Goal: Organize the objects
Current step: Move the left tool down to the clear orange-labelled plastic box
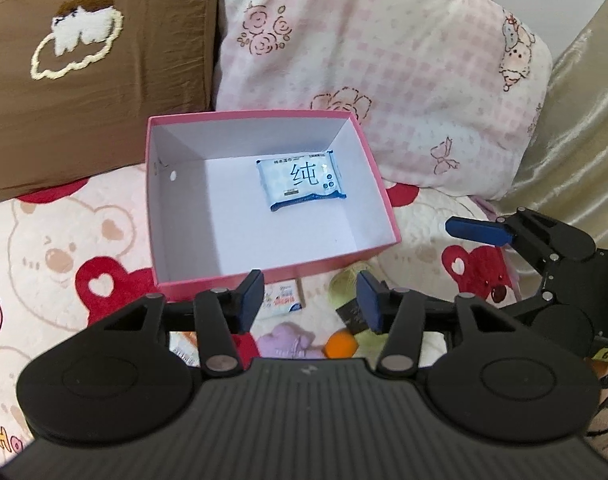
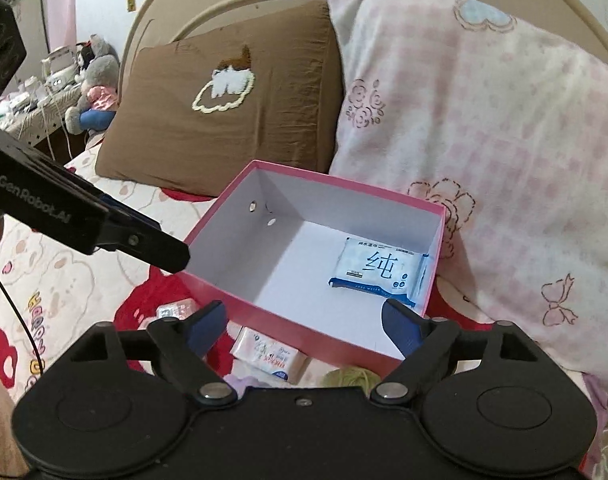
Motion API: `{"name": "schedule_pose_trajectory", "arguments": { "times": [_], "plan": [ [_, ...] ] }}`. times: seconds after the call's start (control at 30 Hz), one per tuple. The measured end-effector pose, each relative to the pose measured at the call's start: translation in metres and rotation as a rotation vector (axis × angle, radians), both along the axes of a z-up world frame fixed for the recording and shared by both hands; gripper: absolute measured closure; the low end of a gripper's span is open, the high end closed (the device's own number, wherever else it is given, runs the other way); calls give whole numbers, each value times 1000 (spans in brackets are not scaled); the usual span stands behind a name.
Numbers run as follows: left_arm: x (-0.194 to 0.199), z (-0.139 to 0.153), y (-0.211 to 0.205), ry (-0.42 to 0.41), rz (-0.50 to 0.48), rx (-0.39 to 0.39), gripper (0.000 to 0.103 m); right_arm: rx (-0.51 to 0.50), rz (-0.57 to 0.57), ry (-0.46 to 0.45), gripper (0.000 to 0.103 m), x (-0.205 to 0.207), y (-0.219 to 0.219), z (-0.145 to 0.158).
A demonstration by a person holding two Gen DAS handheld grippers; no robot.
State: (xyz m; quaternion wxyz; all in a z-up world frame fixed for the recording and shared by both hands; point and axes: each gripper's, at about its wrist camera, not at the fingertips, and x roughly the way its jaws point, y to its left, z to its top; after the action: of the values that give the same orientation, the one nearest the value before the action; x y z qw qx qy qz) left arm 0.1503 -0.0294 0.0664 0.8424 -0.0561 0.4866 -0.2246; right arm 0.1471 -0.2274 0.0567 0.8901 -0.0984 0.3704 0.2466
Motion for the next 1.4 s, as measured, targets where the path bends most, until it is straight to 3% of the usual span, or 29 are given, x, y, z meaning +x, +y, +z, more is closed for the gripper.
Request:
{"name": "schedule_pose_trajectory", "arguments": {
  "times": [0.17, 0.5, 0.8, 1.2, 1.4],
  "plan": [
    [-14, -6, 18, -17, 3, 5, 39, -13, 42, 3, 11, -18, 11, 0],
    [-27, -40, 40, -16, -35, 23, 29, 3, 146, 47, 11, -42, 32, -7],
    [-29, -67, 59, -17, -65, -11, 19, 1, 273, 94, 11, -51, 61, -24],
    [-12, -118, 82, -9, -61, -2, 17, -39, 386, 150, 11, -50, 114, -72],
    [1, -147, 83, -27, -37, 67, 17, -86, 385, 122, 12, -49, 134, -109]
  ]
}}
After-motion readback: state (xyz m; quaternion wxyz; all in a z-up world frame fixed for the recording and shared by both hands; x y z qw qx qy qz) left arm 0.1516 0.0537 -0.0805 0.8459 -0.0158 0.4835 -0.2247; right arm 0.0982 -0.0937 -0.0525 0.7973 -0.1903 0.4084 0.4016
